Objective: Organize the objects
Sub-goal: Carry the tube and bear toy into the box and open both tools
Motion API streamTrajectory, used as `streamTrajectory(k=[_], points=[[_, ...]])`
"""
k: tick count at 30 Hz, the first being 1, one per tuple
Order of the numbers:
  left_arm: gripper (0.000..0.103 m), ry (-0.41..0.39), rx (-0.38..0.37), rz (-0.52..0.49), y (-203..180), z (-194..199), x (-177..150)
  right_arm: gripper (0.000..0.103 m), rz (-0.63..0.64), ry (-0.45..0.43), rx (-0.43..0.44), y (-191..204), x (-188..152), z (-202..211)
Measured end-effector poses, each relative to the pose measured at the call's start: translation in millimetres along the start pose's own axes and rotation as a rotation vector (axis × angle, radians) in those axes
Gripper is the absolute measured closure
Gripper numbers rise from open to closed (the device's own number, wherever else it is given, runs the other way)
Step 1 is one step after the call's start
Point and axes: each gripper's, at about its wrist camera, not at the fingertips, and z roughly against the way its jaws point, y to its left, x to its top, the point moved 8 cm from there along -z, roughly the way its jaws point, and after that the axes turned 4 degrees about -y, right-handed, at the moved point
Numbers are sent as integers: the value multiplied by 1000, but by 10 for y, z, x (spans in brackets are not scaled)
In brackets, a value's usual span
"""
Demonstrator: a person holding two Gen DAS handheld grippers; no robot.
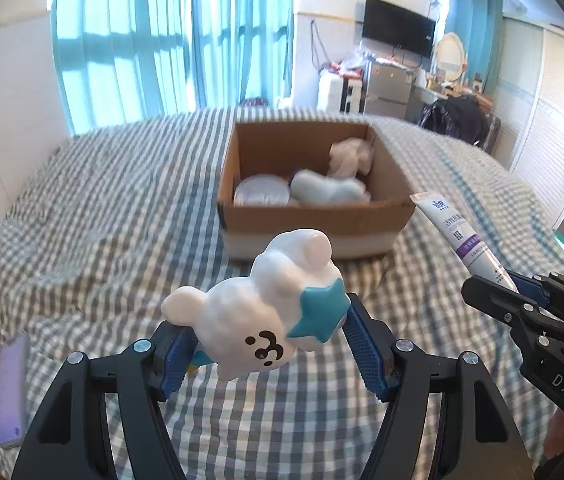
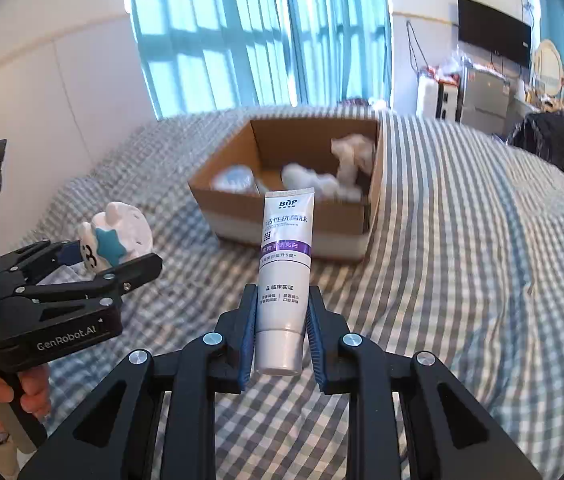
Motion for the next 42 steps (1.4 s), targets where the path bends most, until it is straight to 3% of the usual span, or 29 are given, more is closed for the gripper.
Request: streamTrajectory(k=[4, 10, 17, 24, 32, 38, 42], points=[[32, -61, -3, -18, -89, 211, 311, 80, 31, -76, 3, 7, 431, 186], [32, -136, 84, -22, -80, 278, 800, 80, 42, -172, 16, -22, 1033, 240], [32, -166, 63, 10, -35, -42, 1328, 80, 57, -203, 52, -109, 1517, 40], [32, -191, 68, -18, 35, -608, 1752, 80, 56, -186, 81, -284, 1828, -518], [32, -140, 60, -38, 44, -1410, 1701, 80, -1, -124, 88, -601, 1913, -1387], [32, -64, 42, -52, 5, -1855, 1440, 80, -29, 5, 106, -744, 1547, -2039], [32, -30, 60, -48, 52, -1978, 1309, 79, -61, 44, 88, -857, 1425, -2189]])
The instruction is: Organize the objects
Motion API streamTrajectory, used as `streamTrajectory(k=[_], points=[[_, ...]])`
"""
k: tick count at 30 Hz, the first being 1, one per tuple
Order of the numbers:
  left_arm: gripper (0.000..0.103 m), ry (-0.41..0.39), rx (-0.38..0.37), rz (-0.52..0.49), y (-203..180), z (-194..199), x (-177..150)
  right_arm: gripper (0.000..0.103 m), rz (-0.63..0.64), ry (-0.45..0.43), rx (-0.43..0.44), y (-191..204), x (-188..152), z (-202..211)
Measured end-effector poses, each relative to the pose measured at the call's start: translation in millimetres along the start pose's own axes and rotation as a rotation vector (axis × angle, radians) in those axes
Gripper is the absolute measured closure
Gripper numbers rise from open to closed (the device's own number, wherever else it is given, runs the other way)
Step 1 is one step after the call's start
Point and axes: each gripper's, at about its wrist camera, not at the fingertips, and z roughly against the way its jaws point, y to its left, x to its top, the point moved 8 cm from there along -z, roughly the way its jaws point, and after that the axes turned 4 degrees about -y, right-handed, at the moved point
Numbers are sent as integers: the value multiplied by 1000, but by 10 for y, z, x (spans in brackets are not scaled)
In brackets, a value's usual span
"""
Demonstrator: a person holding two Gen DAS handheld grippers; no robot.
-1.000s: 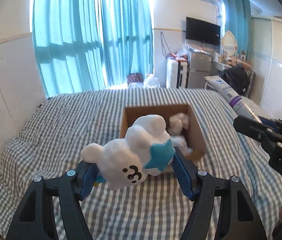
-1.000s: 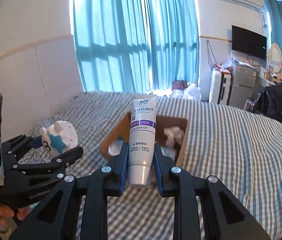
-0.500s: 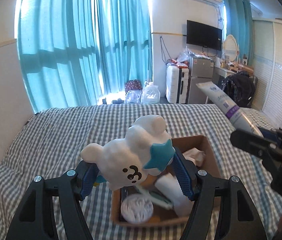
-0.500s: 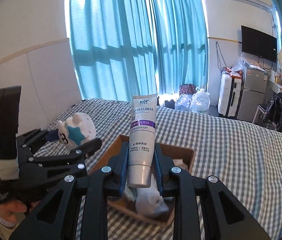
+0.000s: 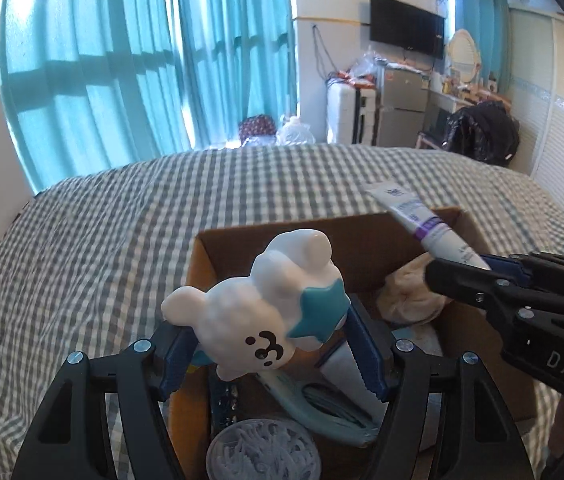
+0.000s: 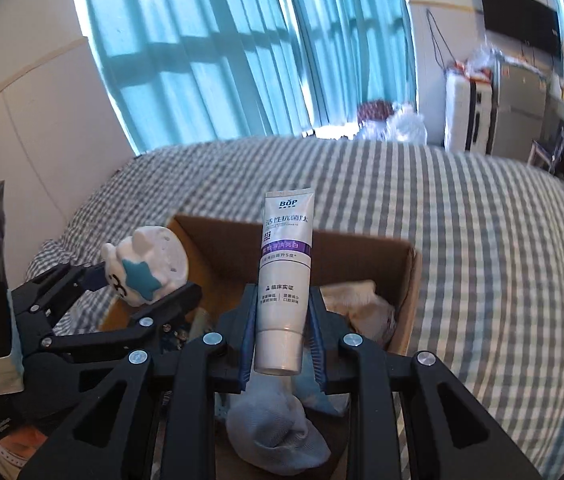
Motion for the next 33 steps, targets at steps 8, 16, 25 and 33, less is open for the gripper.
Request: streamTrajectory(k=[8, 16, 25, 33], points=[[22, 26, -21, 10, -19, 86, -42, 45, -27, -54, -8, 7, 89, 285], [11, -19, -7, 26, 5, 506, 140, 43, -15, -111, -46, 105, 238, 848], [3, -169, 9, 29, 25, 1462, 490, 38, 44, -222, -108, 433, 487, 1846], [0, -316, 18, 33, 45, 2260, 636, 23, 84, -353, -183, 650, 505, 2715]])
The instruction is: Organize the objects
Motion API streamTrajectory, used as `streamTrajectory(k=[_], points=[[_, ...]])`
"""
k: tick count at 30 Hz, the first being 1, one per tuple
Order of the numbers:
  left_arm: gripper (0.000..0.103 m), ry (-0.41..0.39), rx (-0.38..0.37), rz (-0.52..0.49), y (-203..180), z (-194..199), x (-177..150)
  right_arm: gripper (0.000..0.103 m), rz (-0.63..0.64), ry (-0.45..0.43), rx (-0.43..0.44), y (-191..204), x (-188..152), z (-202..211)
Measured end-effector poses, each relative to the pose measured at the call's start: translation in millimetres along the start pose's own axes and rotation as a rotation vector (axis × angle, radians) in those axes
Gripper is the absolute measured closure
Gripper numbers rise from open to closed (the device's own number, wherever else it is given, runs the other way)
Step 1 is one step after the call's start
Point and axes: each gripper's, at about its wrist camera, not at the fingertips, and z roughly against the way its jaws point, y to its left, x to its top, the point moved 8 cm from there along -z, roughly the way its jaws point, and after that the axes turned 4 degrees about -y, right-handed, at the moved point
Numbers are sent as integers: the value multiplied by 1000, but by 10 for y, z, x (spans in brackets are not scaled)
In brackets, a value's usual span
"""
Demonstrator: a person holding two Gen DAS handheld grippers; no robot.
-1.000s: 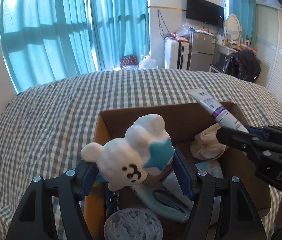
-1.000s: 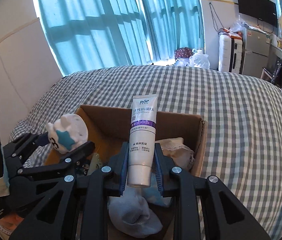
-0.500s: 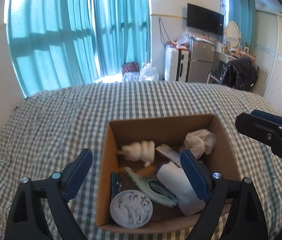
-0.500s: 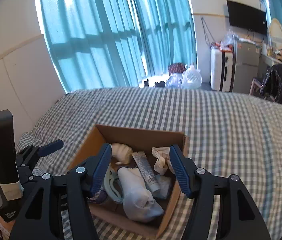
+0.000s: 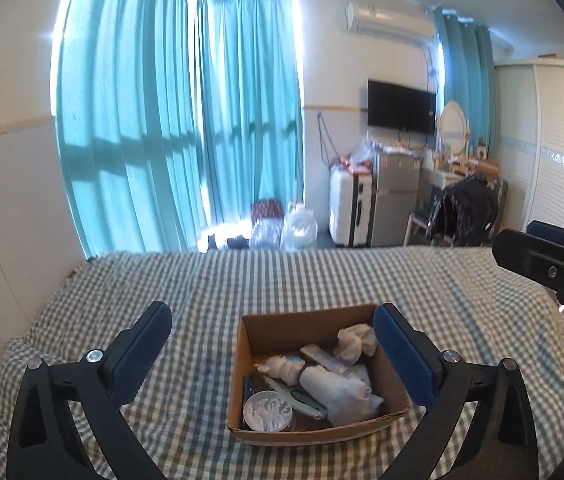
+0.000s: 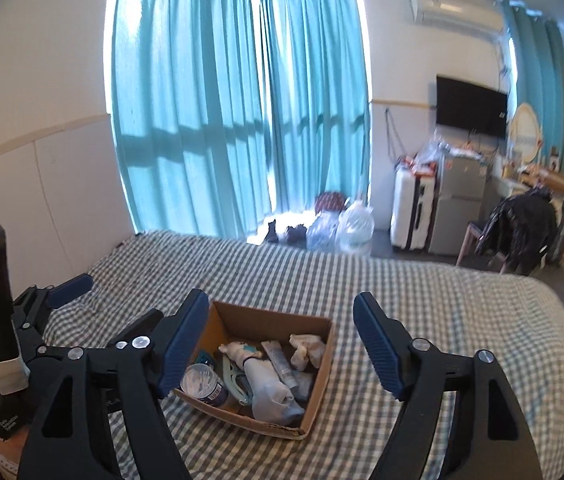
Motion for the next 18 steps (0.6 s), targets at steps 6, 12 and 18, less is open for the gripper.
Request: streamTrajectory(k=[6, 12, 18], points=[[0, -49, 8, 36, 47, 379, 17, 13, -11, -65, -44, -37, -48, 416], [0, -64, 52, 46, 42, 667, -135, 4, -62, -99, -79, -110, -292, 652], [0, -54, 75, 89, 109, 799, -611, 0, -77, -136, -183, -254, -901, 656]])
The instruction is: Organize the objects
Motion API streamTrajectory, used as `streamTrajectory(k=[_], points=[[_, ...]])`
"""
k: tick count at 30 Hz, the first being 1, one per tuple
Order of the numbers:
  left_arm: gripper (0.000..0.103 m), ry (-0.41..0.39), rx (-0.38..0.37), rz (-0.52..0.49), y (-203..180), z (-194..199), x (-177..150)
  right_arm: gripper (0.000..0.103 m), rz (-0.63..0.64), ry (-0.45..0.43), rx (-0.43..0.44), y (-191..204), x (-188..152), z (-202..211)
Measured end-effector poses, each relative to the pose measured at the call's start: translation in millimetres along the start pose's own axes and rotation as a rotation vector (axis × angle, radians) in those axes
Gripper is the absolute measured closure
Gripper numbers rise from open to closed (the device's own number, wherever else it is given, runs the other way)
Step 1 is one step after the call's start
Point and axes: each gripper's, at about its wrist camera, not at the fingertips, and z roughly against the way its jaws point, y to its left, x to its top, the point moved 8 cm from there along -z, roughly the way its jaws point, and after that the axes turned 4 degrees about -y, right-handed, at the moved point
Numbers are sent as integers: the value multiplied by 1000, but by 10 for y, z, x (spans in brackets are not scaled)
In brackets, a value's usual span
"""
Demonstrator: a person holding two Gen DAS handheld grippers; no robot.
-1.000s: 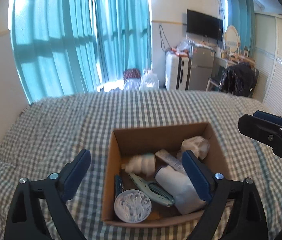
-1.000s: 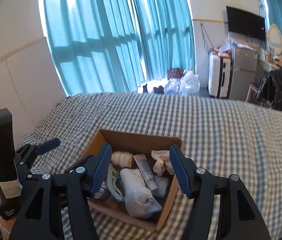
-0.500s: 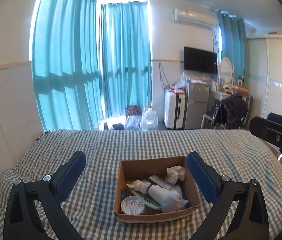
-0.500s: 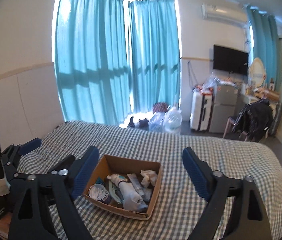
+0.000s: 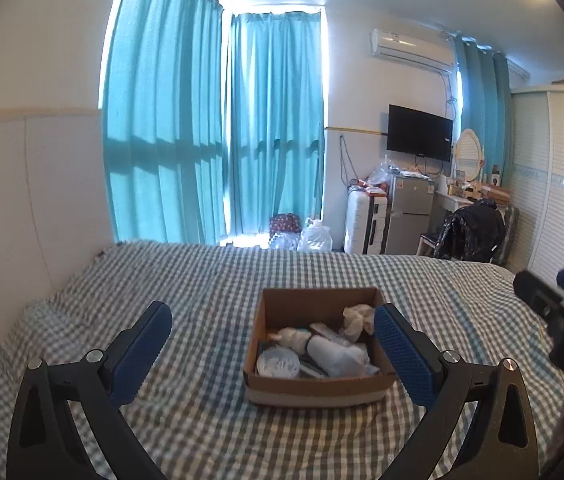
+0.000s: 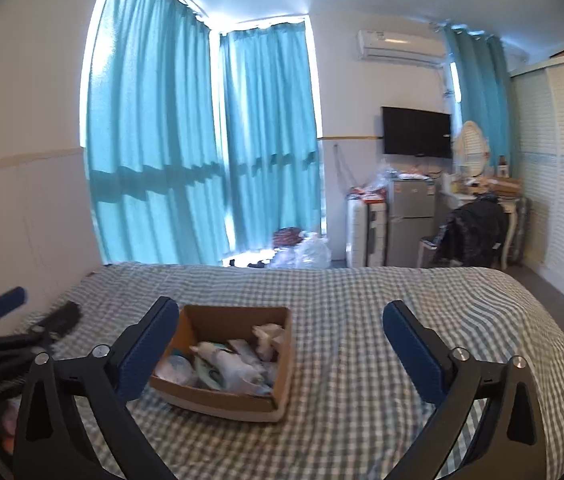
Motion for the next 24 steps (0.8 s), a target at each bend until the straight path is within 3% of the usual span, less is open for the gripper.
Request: streamTrajectory(k=[3, 6, 12, 24], points=[[0, 10, -26, -14, 8, -5, -256, 0, -1, 39, 1, -27, -318, -113], [0, 37, -3, -30, 49, -79, -390, 0, 20, 77, -14, -30, -482, -257], [0, 51, -27, 16, 68, -197, -502, 0, 23, 88, 0, -41, -551, -322], [0, 94, 17, -59, -25, -243, -639, 0, 4, 122, 27, 8, -620, -339]])
